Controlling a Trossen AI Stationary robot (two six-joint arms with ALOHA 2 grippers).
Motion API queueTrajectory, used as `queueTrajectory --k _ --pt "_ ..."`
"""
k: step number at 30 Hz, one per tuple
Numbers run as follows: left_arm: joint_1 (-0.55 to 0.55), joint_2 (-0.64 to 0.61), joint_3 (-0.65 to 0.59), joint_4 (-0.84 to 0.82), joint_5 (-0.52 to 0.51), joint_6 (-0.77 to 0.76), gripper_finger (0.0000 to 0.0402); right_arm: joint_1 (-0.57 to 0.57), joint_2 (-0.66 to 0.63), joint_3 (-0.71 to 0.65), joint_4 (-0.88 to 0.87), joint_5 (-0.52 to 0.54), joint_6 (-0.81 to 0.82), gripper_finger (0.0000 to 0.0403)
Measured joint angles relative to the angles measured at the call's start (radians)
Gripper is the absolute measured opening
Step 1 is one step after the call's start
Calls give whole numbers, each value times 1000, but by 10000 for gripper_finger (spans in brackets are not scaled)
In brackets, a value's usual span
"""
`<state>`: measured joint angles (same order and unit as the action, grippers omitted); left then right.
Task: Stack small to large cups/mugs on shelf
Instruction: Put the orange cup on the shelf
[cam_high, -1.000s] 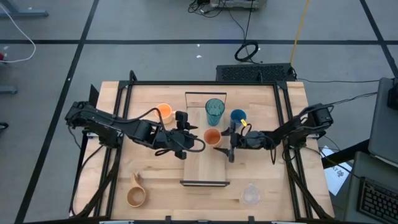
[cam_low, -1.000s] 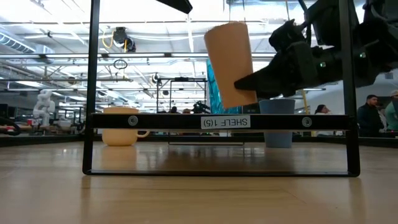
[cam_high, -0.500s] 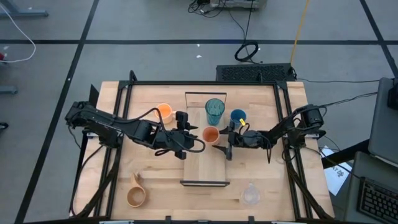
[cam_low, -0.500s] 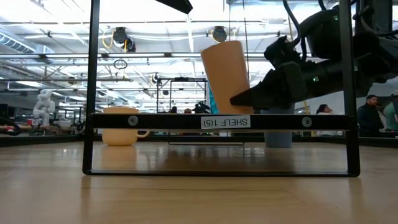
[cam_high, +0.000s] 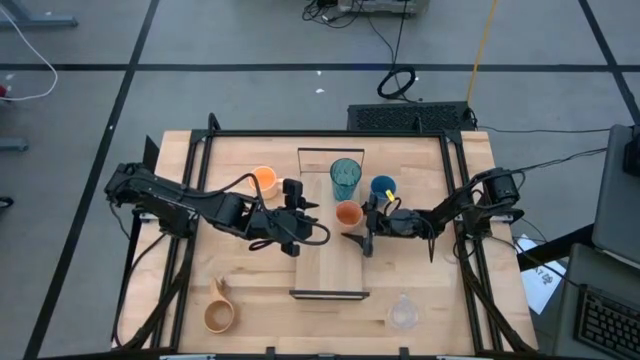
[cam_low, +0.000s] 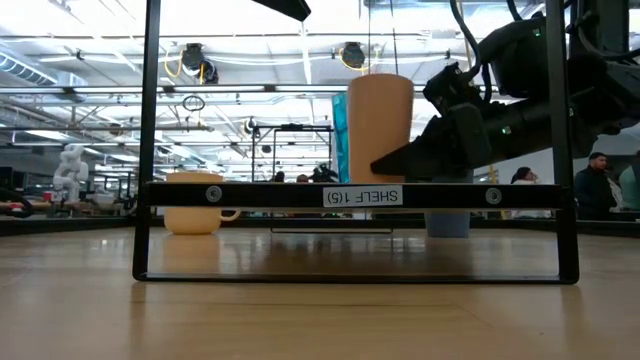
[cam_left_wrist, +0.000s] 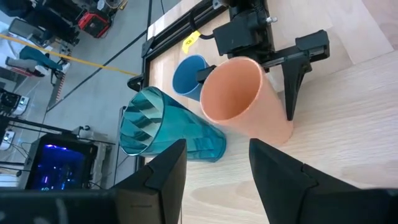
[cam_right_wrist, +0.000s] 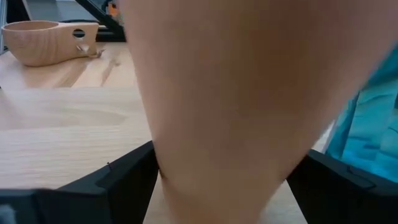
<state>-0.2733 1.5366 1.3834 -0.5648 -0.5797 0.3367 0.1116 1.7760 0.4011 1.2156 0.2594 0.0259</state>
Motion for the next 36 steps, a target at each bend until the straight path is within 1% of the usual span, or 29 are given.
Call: queueTrajectory --k 10,19,36 --pt "0 0 0 0 0 -4 177 0 -2 0 0 -3 4 344" --pt "0 0 0 -2 -1 -7 177 0 -19 0 -8 -3 27 345" --pt "-2 0 0 -9 -1 -18 177 13 -228 0 -287 -4 90 346"
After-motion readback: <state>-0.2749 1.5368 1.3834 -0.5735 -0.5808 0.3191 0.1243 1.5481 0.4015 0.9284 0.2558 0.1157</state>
